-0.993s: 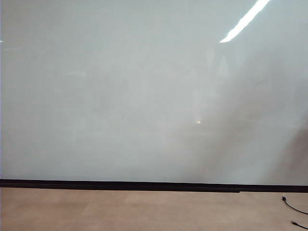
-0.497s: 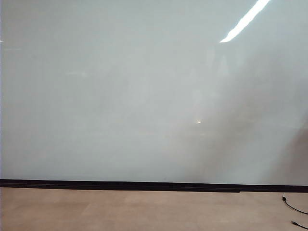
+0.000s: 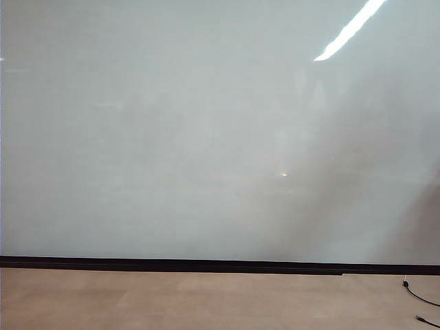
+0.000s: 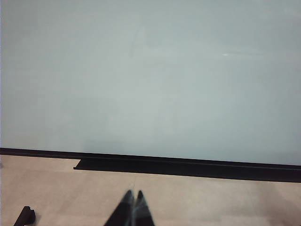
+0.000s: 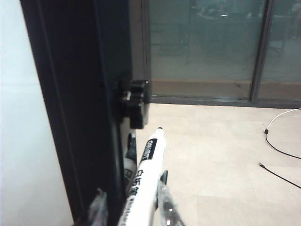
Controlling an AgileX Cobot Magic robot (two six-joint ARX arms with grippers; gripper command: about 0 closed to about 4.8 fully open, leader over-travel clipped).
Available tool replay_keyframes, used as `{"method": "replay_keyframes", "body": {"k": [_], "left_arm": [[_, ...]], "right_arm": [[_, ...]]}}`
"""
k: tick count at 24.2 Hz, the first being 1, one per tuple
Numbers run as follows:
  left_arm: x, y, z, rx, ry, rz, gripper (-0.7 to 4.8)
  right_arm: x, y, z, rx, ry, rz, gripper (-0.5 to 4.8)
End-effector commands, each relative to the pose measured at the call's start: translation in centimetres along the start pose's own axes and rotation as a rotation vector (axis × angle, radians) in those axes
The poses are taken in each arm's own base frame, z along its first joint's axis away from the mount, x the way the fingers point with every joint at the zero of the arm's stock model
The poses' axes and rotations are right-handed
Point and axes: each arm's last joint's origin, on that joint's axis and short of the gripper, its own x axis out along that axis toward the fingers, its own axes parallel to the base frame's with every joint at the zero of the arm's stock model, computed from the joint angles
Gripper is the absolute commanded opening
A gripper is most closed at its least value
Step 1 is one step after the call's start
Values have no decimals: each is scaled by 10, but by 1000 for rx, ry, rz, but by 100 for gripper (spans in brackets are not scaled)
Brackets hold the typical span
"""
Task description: Pick up the pen on the shelf to the right of the whiteboard and draw a cross mark.
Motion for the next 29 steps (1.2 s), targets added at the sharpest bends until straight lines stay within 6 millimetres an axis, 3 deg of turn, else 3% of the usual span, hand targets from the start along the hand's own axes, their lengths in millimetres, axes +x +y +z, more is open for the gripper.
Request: {"method": "replay_keyframes", "body": {"k": [1,21,25,29], "left_arm": [[0,0,2,4,-9,-4,-4],[0,0,2,5,-9,-4,-4],[0,0,2,4,-9,-4,-5],[0,0,2,4,-9,-4,-4]], "right_arm": [[0,0,2,-7,-14,1,160],[0,0,2,-4,-10,1,142],[0,0,2,-4,-10,1,-1],[-2,2,0,1,-4,0,-8]]}}
